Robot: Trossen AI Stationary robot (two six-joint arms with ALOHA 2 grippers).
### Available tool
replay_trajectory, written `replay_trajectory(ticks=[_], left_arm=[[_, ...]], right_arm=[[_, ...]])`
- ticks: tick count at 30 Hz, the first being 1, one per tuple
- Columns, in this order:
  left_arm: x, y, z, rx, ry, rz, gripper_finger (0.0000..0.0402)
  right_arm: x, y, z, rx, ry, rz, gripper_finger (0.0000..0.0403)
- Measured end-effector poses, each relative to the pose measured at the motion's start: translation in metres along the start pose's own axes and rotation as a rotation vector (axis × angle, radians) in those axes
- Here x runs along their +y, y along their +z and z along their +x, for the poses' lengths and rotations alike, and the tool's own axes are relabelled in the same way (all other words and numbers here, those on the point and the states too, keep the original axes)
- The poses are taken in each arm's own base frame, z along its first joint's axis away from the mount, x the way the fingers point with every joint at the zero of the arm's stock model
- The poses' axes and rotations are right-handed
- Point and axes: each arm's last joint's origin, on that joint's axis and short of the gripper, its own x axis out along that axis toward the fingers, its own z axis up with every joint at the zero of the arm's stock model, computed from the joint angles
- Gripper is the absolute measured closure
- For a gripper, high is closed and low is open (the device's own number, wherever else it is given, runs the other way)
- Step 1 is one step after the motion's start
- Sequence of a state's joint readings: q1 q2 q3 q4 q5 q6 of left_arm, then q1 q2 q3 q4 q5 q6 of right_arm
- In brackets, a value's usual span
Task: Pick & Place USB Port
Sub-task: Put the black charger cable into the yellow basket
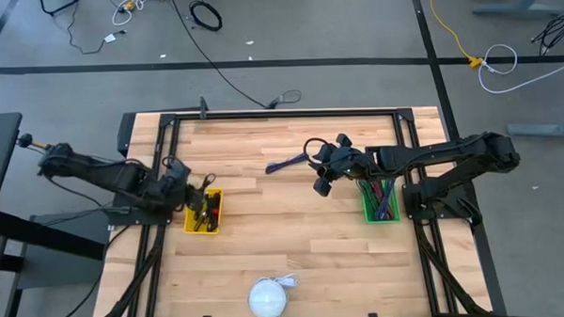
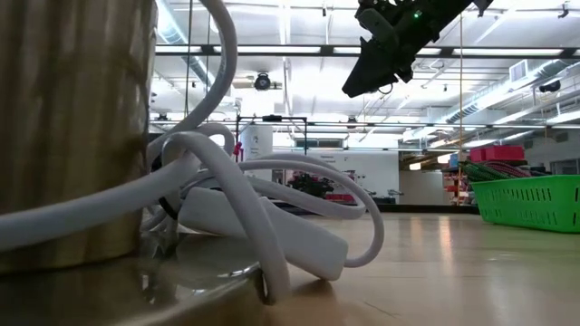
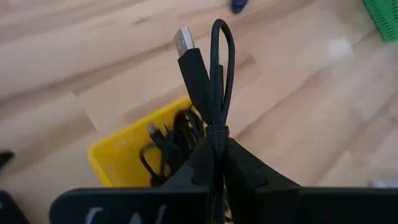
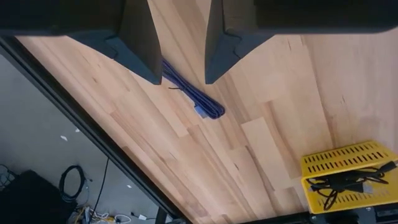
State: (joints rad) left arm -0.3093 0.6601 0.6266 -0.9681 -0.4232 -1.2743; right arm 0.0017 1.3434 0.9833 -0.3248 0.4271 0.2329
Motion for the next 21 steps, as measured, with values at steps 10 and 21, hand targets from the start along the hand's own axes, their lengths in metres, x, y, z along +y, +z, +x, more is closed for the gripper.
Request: replay_trajectory(ticks=[10,21], left_arm=[[-0.001,-0.027,-0.001,0.052,0.005,-0.110,0.0384],[-0.006,-0.059,0.021,0.082,0.095,-0.216,0.0384]], right_arm=[[0.000,0.000,0.000,0.000,-0.001,-0.028,0.0280],[0.000,0.000,0.000,0.000,0.000,-0.058,0.0280]])
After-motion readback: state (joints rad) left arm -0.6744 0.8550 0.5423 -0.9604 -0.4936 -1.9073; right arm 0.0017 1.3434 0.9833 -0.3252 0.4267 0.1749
